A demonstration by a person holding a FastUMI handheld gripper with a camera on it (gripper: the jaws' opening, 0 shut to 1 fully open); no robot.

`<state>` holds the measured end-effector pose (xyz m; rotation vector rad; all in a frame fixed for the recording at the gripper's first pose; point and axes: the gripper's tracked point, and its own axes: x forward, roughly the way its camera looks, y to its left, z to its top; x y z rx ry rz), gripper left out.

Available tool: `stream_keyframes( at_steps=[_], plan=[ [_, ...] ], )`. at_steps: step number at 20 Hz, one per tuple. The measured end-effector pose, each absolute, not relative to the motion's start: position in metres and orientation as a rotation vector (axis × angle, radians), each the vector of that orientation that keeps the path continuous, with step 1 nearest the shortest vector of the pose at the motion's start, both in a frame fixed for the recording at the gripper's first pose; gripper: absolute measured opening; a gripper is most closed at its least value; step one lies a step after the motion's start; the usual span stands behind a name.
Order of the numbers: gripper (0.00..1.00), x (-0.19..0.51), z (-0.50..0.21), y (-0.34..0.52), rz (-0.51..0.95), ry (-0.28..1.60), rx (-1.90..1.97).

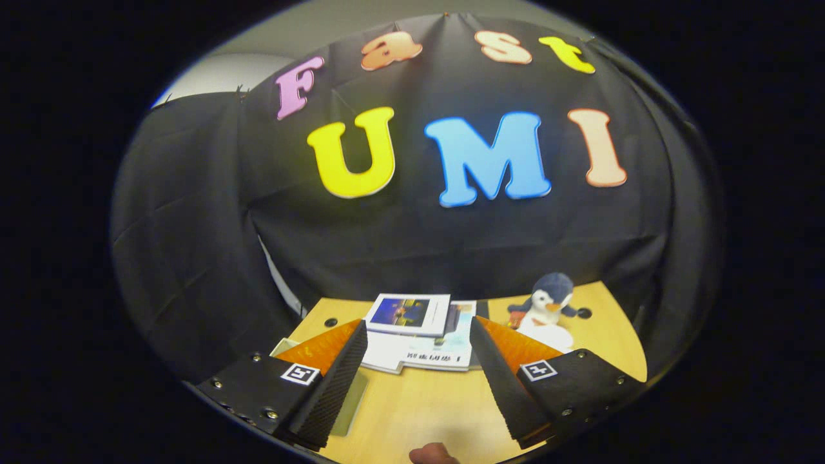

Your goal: Open the storage box then place both shoes into the box .Put the left shoe in first, then the right shoe, with the right side of both shoes facing outward in a uniform manner.

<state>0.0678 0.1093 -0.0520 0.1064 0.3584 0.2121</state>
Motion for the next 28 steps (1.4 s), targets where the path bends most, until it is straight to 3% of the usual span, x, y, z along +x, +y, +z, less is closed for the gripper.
stream_keyframes(
  at_steps=[3,7,28],
  plan=[
    [0.98,0.056,-0.017,0.087,0.145,0.169,0.076],
    [0.97,0.038,0.001,0.075,0.104,0.079,0.094],
    [0.98,0.056,-0.035,0.02,0.106,0.109,0.104]
  ],
)
